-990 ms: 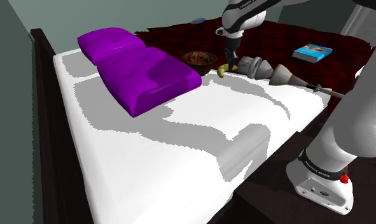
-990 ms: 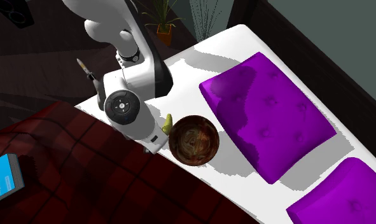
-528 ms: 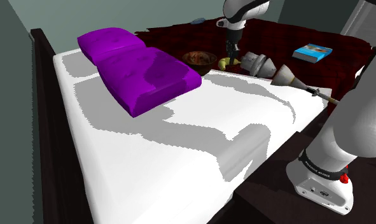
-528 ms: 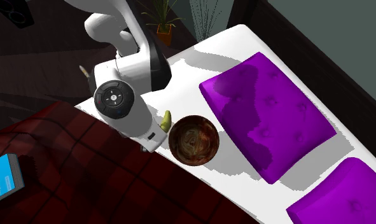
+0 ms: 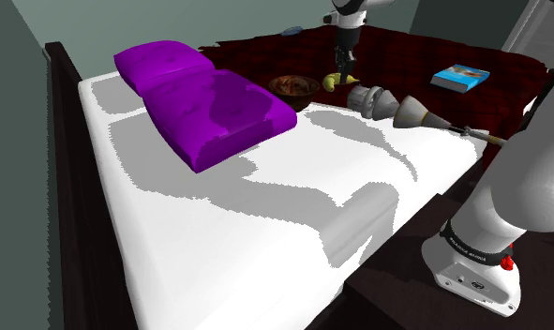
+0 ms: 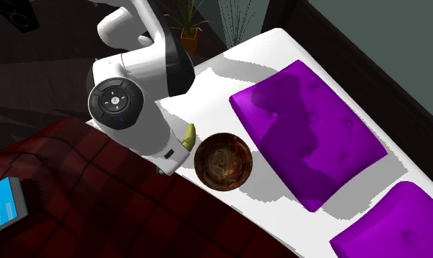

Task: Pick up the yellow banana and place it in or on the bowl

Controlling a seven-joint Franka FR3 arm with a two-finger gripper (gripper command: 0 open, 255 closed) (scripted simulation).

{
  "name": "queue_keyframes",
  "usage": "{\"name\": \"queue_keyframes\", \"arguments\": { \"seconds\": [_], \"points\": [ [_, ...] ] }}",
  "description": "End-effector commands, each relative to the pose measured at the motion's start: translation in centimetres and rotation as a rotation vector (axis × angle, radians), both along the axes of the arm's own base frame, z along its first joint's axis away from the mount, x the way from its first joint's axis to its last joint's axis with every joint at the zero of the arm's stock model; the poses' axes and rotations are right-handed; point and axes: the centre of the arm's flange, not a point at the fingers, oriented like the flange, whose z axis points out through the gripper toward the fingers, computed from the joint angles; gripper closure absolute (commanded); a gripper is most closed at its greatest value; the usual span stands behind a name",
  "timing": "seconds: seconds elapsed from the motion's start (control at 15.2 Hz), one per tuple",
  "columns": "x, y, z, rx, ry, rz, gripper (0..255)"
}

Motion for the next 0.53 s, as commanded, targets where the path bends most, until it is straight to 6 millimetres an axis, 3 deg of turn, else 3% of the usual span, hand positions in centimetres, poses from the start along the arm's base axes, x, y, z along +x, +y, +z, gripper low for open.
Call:
{"name": "queue_keyframes", "arguments": {
  "seconds": [0.0, 0.46],
  "points": [
    [-0.1, 0.1, 1.1, 0.0, 0.0, 0.0, 255],
    [-0.1, 0.1, 4.8, 0.0, 0.0, 0.0, 255]
  ]
}}
